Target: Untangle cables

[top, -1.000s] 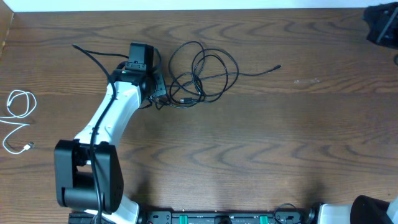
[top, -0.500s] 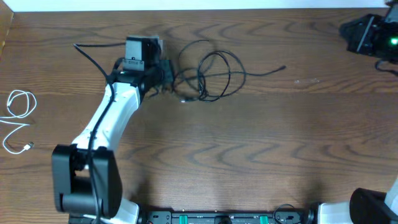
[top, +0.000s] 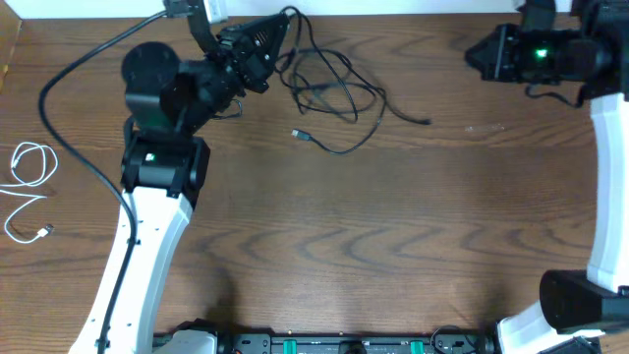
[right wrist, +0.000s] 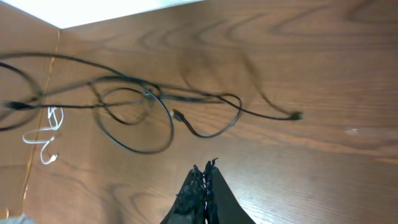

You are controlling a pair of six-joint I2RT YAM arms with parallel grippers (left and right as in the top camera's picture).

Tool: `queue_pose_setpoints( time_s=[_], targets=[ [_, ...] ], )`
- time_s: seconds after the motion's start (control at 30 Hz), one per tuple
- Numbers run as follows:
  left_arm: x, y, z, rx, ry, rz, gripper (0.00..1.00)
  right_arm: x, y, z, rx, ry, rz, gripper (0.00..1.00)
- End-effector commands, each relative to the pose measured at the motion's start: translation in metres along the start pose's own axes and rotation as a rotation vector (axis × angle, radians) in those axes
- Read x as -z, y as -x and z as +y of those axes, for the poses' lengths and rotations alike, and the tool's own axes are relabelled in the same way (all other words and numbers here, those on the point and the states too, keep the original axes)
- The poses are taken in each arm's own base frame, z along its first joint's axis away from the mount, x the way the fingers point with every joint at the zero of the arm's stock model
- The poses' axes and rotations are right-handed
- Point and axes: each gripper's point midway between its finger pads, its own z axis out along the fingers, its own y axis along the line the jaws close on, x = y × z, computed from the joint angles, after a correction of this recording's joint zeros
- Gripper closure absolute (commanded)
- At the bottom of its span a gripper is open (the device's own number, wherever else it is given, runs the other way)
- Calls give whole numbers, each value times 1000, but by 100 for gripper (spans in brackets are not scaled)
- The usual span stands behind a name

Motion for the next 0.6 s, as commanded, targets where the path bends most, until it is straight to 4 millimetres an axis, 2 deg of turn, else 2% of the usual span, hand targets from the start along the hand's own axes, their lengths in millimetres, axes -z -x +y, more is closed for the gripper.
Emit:
queue_pose_setpoints(
  time_s=[0.0, 0.2, 0.3, 0.37, 0.5, 0.57],
  targets=[
    [8, 16, -18, 51, -40, -45, 92, -18, -7, 19, 62, 39, 44, 96],
    [9, 19, -19, 148, -40, -56, 92, -53, -18, 40, 120, 78, 117, 87],
    [9, 19, -19, 193, -41, -55, 92, -72, -21, 48, 136, 99, 144, 77],
    [9, 19, -20, 200, -42, -54, 92, -86, -24, 57, 148, 148, 164, 65],
    [9, 17, -20, 240, -46, -42, 92, -105, -23, 71, 200, 220, 168, 53],
    [9, 16, -20, 271, -46, -40, 92, -115, -23, 72, 208, 225, 172, 50]
  ],
)
